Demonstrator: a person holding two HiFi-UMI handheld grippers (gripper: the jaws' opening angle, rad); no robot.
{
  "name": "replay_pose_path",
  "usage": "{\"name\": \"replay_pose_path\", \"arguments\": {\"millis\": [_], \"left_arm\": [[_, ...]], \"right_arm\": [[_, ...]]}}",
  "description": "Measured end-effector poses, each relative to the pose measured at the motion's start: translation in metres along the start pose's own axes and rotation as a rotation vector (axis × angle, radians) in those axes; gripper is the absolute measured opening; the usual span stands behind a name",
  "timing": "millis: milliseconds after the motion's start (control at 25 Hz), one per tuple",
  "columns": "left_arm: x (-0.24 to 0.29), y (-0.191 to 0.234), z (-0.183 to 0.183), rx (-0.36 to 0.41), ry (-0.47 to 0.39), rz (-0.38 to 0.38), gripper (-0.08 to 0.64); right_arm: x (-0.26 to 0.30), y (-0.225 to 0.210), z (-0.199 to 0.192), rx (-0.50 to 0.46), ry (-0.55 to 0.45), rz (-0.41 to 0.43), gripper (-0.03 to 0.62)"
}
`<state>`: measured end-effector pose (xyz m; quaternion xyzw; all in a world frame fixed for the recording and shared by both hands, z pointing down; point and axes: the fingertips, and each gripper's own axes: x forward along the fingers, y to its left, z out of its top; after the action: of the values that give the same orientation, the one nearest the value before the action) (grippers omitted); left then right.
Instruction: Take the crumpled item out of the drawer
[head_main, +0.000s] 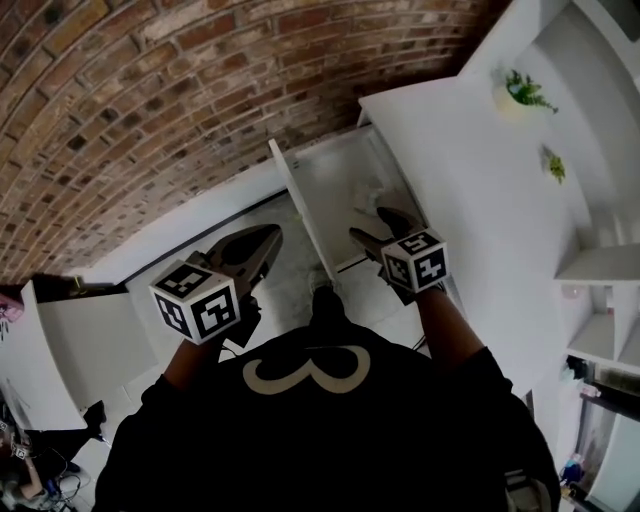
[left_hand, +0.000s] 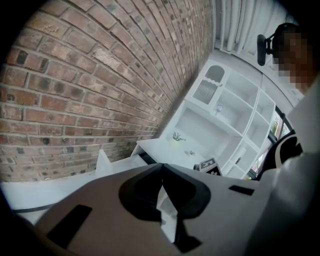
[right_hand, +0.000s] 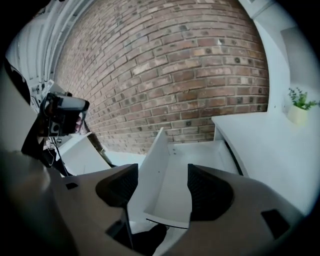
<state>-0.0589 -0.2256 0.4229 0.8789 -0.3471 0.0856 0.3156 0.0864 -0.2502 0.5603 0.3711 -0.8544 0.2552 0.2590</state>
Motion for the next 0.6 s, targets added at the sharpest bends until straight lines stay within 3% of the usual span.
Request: {"name": "replay_pose_path", "arguments": {"millis": [320,600], "left_arm": [[0.028,0.038,0.018,-0.042,0.005,0.054,0.003],[0.052,0.073,0.026,-0.066,0.011,0.095,0.003]], "right_arm": [[0.075,-0.053,-0.042,-0.069,0.232,-0.040,0.298],[0.123,-0.096,-0.072,-0.037,0.369,-0.059,0.302]]}}
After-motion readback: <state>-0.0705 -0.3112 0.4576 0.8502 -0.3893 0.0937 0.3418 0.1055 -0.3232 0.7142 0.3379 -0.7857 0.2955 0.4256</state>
